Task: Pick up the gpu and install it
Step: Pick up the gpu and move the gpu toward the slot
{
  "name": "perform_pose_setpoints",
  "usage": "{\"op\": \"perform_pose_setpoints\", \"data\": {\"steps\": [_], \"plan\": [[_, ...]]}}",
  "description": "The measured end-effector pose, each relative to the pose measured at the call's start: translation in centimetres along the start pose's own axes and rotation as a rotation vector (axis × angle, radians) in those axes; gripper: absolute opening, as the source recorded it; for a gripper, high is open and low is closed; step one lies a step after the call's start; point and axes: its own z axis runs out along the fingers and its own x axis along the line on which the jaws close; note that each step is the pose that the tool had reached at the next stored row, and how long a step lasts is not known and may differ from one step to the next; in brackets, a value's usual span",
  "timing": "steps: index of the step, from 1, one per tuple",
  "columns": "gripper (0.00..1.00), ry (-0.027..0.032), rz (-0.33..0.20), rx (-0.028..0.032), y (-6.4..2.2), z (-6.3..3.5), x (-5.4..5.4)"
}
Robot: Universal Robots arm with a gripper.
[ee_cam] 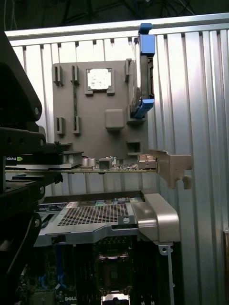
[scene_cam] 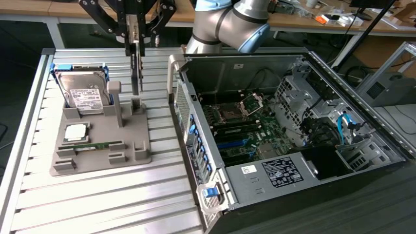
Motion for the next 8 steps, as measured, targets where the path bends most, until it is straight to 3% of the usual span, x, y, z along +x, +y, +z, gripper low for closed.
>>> {"op": "perform_pose_setpoints", "data": {"steps": [8], "plan": [[0.27,-0.0002,0.000,0.0034,-0.36,0.02,-0.91]]}}
